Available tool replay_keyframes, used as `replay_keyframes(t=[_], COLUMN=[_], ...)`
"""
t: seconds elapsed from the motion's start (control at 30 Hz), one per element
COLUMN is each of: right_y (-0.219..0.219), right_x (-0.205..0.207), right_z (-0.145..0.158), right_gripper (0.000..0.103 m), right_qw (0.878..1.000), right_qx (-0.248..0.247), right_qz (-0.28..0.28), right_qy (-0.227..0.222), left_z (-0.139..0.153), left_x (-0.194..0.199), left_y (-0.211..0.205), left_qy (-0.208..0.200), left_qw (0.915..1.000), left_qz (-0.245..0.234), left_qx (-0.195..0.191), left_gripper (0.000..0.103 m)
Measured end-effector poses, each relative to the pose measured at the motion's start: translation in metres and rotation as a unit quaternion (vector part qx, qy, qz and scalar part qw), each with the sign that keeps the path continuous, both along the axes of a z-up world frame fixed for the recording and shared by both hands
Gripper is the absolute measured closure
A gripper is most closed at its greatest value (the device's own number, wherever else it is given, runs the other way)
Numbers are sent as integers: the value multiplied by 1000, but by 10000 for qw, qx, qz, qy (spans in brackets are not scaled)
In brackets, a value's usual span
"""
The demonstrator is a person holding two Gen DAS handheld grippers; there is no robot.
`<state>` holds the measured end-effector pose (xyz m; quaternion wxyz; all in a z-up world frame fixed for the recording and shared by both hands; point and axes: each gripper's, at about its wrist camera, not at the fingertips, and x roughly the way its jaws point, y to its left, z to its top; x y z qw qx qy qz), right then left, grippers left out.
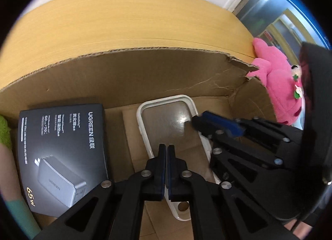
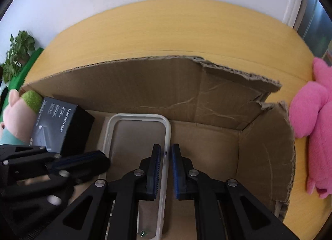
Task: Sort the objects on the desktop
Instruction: 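Carry the phone case upright with the left gripper over the box, then lower the phone case into the box and open the left gripper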
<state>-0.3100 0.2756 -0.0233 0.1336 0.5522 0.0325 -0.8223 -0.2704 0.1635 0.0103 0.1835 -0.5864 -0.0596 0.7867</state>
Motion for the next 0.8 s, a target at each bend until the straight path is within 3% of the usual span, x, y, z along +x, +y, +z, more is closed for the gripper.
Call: replay_keyframes(t=[0.13,0.2,0.27,0.3,0.43,0.47,0.53,0.67,0.8], right_y=[10,20,30,33,36,34,32,13,7], right_x=[7,18,40,51,112,132,168,221,267], right_z=[13,26,47,56,100,113,131,162,169], right_gripper=[87,57,40,38,17,11,6,2,1], right_qw=[9996,9990,9977,9966,9914,9891,9845,9748,9712], right_qx=[156,137,49,66,-138,-225,-321,-445,-265], right_qz=[-150,-221,-222,-203,-76,-43,-30,84,128], right_qy=[195,354,645,795,1301,1457,1725,2183,2365], left_z=[27,50,89,106,175,194,213,210,183], left_x=[13,25,54,69,140,170,209,267,320], left_y=[-16,-33,-51,-59,-95,-107,-117,-134,-139], left_qy=[352,679,1364,1653,3048,3576,4090,4230,4104], left_qw=[9992,9973,9896,9849,9491,9291,9049,8966,8988], left_qz=[152,249,459,518,795,934,1074,1030,1016], left_qx=[78,124,58,50,-45,-155,-479,-811,-1152], left_gripper=[102,101,93,89,30,24,24,24,24])
